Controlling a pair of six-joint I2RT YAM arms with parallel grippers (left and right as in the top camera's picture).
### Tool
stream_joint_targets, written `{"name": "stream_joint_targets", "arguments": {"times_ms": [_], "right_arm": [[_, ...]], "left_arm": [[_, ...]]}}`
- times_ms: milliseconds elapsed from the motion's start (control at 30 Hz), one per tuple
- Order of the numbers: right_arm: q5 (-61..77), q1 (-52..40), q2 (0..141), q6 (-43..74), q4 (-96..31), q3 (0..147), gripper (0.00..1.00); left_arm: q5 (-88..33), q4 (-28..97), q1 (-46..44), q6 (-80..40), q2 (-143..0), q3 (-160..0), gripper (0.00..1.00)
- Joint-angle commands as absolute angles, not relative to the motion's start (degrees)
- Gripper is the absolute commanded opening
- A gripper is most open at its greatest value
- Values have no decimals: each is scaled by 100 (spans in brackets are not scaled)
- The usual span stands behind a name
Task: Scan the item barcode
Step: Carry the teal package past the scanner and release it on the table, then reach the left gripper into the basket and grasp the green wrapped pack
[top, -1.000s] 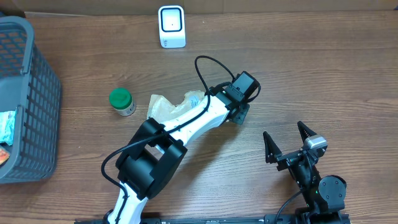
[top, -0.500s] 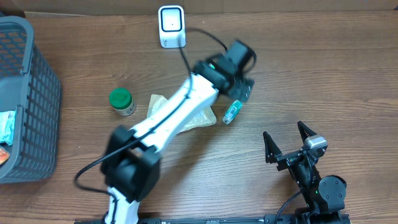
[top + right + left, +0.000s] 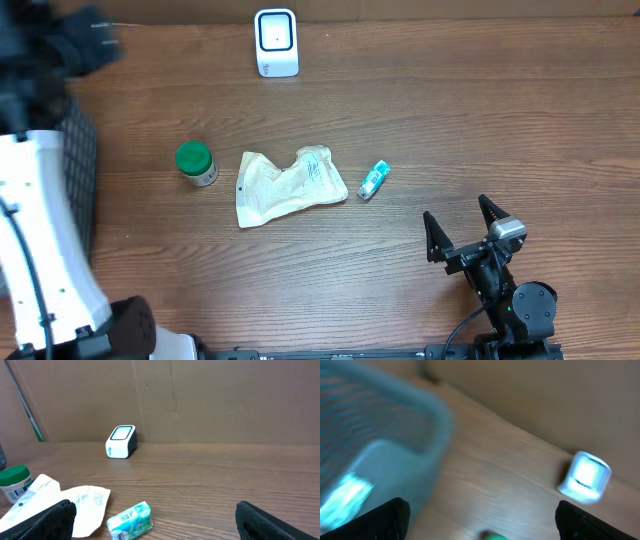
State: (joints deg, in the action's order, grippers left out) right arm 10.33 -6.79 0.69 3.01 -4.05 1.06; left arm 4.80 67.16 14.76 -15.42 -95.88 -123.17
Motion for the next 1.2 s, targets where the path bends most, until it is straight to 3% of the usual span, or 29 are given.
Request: {"name": "stream_joint_targets", "arguments": {"times_ms": [0, 467, 667, 733, 1167], "right_arm": [[1074, -668, 19, 316, -373, 45, 100], [1074, -668, 19, 316, -373, 45, 100], [1074, -668, 19, 316, -373, 45, 100], [1074, -668, 19, 316, -373, 45, 100], [1074, -668, 19, 316, -373, 45, 100]], "left_arm": [[410, 6740, 2423, -2016, -9620, -12304, 95], [1138, 5953, 3505, -2045, -10267, -10534, 89], [1227, 5561, 3730, -1358, -10726, -10084, 88], [1245, 5448, 3774, -1017, -10943, -9977, 81], [1903, 5026, 3872, 30, -11594, -9948, 81]]}}
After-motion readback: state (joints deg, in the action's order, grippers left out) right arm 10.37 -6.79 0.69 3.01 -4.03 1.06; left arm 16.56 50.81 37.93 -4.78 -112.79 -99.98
